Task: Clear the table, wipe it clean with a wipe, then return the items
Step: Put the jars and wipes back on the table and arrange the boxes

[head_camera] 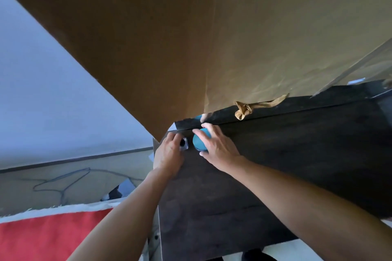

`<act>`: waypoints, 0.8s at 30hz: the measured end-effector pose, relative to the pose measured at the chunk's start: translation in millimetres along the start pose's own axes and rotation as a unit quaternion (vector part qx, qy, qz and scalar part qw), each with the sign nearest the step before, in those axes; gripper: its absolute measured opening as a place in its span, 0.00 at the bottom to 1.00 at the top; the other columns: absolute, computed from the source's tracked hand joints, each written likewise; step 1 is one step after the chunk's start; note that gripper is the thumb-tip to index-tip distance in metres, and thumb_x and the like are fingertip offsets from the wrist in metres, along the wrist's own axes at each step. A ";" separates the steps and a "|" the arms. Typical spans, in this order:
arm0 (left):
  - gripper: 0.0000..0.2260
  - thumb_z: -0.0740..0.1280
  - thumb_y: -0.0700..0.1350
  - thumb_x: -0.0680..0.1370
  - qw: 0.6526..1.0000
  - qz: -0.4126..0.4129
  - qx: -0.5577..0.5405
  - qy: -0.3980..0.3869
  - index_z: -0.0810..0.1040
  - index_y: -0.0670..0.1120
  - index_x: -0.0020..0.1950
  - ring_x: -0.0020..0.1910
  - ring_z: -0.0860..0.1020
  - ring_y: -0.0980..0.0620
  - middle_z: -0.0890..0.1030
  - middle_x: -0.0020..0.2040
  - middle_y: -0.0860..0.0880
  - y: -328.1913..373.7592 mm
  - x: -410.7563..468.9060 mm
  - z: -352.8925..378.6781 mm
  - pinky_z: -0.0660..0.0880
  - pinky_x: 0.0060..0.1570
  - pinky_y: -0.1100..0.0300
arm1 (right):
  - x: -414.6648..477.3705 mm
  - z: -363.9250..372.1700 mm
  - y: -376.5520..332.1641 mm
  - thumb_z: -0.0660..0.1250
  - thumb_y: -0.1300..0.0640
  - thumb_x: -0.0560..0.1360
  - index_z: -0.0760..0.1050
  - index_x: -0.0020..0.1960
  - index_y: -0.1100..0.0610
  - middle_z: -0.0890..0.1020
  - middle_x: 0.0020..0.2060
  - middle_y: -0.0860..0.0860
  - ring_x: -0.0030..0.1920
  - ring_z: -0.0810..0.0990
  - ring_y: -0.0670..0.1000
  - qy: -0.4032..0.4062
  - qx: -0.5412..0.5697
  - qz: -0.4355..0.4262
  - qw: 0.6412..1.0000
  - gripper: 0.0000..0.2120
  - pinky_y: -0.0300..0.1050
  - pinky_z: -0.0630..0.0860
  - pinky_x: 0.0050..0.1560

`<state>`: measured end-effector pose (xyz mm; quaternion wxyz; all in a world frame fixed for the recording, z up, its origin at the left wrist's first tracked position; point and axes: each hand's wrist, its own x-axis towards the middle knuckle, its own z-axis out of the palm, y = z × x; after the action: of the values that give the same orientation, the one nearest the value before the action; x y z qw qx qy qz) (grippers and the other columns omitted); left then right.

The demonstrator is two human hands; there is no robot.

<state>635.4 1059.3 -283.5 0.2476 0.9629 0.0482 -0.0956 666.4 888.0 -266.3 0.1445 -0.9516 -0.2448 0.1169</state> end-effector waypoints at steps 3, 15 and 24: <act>0.19 0.68 0.39 0.71 1.000 -0.011 0.003 0.010 0.74 0.47 0.61 0.52 0.76 0.41 0.75 0.55 0.46 2.8 -10.9 -5.0 0.74 0.40 0.52 | -12.7 -5.4 6.9 0.73 0.55 0.68 0.61 0.71 0.48 0.64 0.68 0.53 0.67 0.65 0.55 -0.003 0.010 0.009 1.000 0.35 0.51 0.77 0.53; 0.05 0.63 0.44 0.76 0.994 0.097 0.054 0.004 0.75 0.45 0.50 0.45 0.78 0.44 0.79 0.48 0.47 103.8 -82.1 2.5 0.75 0.39 0.53 | -148.7 -49.6 82.3 0.61 0.51 0.77 0.73 0.61 0.53 0.76 0.56 0.49 0.59 0.75 0.51 0.019 -0.012 0.115 0.993 0.14 0.48 0.75 0.48; 0.06 0.61 0.46 0.76 0.968 0.241 0.076 -0.004 0.75 0.47 0.50 0.50 0.77 0.46 0.78 0.49 0.49 262.7 -139.0 65.3 0.72 0.42 0.56 | -320.5 -96.6 166.1 0.66 0.53 0.73 0.77 0.55 0.54 0.80 0.48 0.51 0.50 0.80 0.55 0.103 -0.027 0.195 0.975 0.11 0.49 0.77 0.43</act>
<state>525.9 792.0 -187.8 0.1897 0.9617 -0.1936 -0.0404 493.2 567.5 -182.9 0.1177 -0.9915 -0.0417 0.0377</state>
